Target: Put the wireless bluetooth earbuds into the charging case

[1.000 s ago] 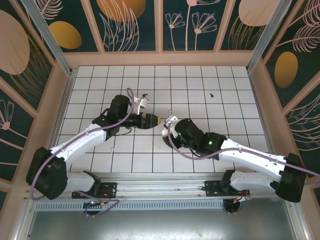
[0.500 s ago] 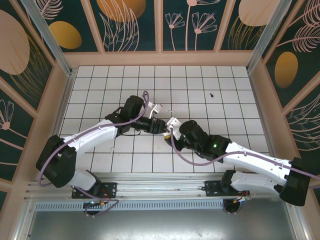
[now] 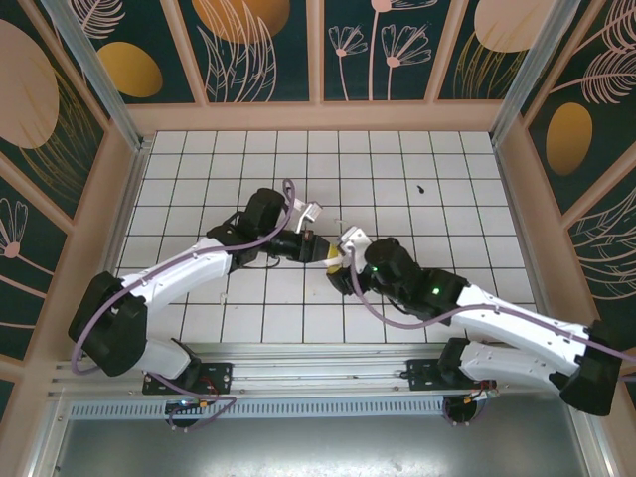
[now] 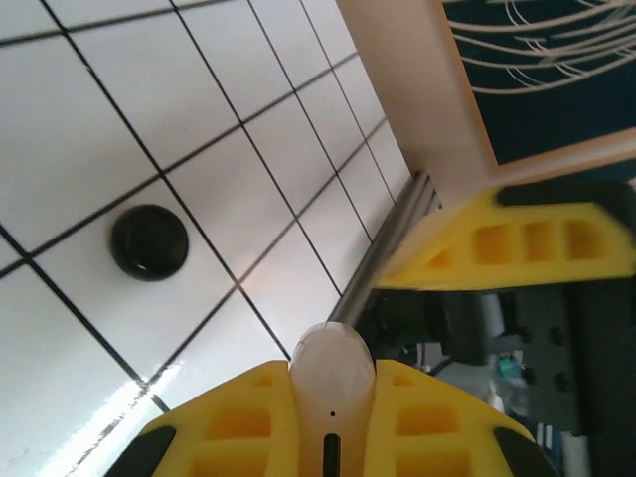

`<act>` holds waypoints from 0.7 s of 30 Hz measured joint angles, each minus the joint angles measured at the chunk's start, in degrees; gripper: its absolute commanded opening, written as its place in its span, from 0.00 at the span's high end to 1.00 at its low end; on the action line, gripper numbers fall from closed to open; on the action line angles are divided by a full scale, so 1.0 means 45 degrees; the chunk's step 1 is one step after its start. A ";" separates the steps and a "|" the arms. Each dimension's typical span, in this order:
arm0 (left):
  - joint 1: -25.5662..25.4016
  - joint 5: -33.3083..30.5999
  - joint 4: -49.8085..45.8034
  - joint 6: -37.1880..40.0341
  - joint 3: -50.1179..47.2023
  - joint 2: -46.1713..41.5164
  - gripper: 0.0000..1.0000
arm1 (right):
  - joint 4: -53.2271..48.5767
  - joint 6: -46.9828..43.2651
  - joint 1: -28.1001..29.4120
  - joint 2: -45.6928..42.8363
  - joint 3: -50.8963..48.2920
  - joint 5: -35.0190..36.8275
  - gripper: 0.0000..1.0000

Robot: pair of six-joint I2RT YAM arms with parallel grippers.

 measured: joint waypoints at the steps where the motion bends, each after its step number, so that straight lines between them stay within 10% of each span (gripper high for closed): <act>1: 0.0063 -0.0325 0.0214 -0.0160 -0.0092 -0.0194 1.00 | 0.0117 0.0457 -0.0301 -0.0359 0.0000 -0.0146 0.27; 9: 0.0520 -0.2608 0.3614 -0.1957 -0.1326 -0.1928 1.00 | 0.2497 0.5513 -0.3852 -0.2429 -0.0641 -0.3240 0.29; 21: 0.0544 -0.3531 0.8296 -0.4789 -0.2079 -0.2749 1.00 | 0.6834 1.0006 -0.4352 -0.1132 -0.1166 -0.6567 0.33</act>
